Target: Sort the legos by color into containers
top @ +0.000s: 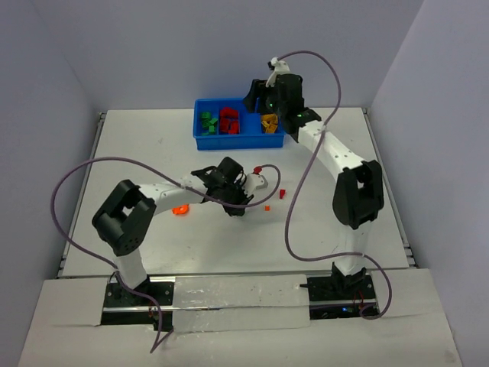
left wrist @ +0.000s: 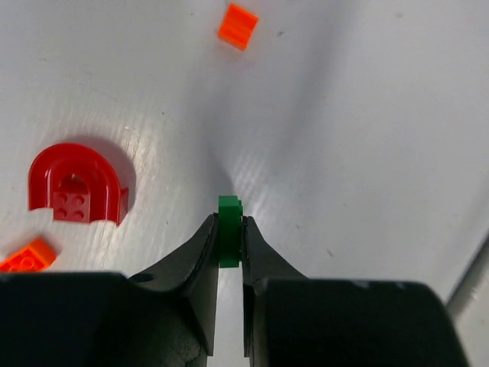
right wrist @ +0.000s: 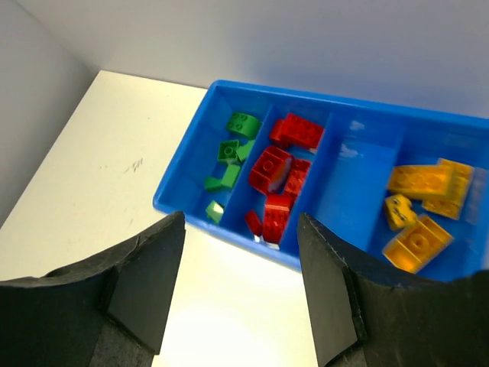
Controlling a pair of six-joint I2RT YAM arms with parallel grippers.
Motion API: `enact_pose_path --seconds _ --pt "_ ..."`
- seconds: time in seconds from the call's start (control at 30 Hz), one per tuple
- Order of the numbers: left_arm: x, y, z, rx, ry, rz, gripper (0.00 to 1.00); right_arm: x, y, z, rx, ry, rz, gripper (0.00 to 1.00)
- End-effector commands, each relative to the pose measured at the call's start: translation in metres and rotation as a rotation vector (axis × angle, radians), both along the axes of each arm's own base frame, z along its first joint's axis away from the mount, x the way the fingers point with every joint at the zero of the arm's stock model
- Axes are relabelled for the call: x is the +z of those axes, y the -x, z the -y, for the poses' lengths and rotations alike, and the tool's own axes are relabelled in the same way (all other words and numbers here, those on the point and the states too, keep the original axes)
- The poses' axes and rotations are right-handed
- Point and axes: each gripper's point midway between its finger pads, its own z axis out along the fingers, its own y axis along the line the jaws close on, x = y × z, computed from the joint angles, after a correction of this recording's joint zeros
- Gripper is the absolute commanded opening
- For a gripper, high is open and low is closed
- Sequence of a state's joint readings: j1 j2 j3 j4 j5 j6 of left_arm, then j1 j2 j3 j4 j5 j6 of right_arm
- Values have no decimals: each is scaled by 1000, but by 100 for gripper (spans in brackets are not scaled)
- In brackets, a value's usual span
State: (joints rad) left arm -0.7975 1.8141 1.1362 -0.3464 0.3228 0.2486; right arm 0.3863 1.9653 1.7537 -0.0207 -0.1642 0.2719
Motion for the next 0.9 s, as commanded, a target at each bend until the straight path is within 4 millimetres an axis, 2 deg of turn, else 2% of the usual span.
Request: enact_pose_path --seconds 0.0,0.1,0.17,0.27,0.4,0.43,0.5,0.57,0.67,0.7,0.73,0.77,0.83,0.87 --pt "97 12 14 -33 184 56 0 45 34 52 -40 40 54 68" --pt "143 16 9 -16 263 89 0 23 56 77 -62 83 -28 68" --pt "168 7 3 19 299 124 0 -2 77 98 -90 123 -93 69" --pt "209 -26 -13 143 367 209 0 -40 107 119 -125 170 -180 69" --pt "251 -96 -46 355 447 338 0 -98 151 137 -163 217 -330 70" --pt "255 -111 -51 402 458 351 0 -105 155 140 -171 220 -347 70" --pt "261 -145 -68 544 470 352 0 -119 164 144 -186 236 -387 71" --pt "261 -192 -77 637 460 384 0 -135 175 150 -198 262 -427 71" --pt "240 -245 -86 737 428 418 0 -156 186 153 -194 281 -489 71" --pt "246 -257 -89 763 430 446 0 -161 189 153 -192 284 -505 71" --pt "232 -265 -91 776 409 436 0 -165 190 153 -191 287 -515 71" --pt "237 -276 -91 783 420 453 0 -168 190 154 -196 288 -527 71" --pt "211 -301 -92 796 407 432 0 -178 190 154 -200 296 -547 71" --pt "212 -308 -91 801 414 439 0 -180 189 154 -203 296 -554 71"
